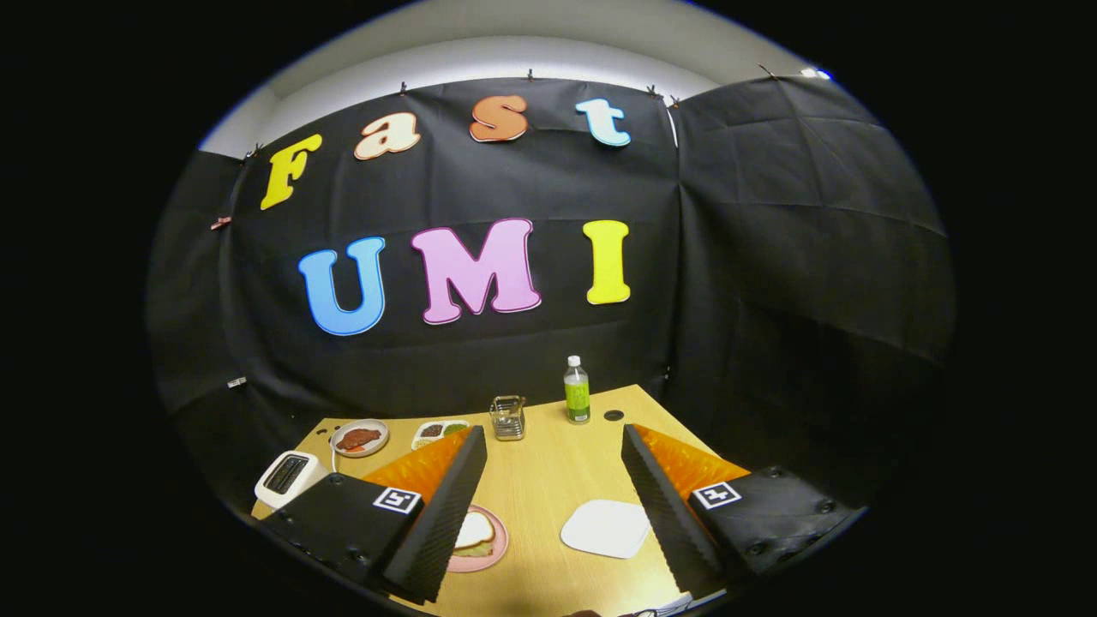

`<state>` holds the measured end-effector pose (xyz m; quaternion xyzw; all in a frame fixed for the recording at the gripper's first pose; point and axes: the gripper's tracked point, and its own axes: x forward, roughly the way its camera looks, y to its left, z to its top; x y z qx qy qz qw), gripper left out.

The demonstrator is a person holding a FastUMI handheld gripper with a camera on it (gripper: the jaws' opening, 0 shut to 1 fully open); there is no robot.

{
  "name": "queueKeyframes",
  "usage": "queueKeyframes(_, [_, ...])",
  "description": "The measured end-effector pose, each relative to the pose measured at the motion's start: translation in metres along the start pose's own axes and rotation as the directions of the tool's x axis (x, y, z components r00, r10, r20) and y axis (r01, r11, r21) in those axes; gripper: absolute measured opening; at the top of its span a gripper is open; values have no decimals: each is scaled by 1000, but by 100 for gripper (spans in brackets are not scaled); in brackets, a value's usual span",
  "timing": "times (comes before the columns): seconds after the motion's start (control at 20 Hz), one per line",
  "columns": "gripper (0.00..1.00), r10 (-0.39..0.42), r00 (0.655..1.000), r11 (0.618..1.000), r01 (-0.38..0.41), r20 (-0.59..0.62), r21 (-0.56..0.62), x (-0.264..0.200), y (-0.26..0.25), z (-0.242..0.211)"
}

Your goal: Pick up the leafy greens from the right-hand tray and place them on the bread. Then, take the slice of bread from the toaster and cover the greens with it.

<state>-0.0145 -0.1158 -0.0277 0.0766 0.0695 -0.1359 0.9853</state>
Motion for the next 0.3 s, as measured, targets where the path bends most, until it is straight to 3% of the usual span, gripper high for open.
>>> queueKeyframes(0.3, [99, 79, 995, 997, -80, -60, -10, 10, -18, -13])
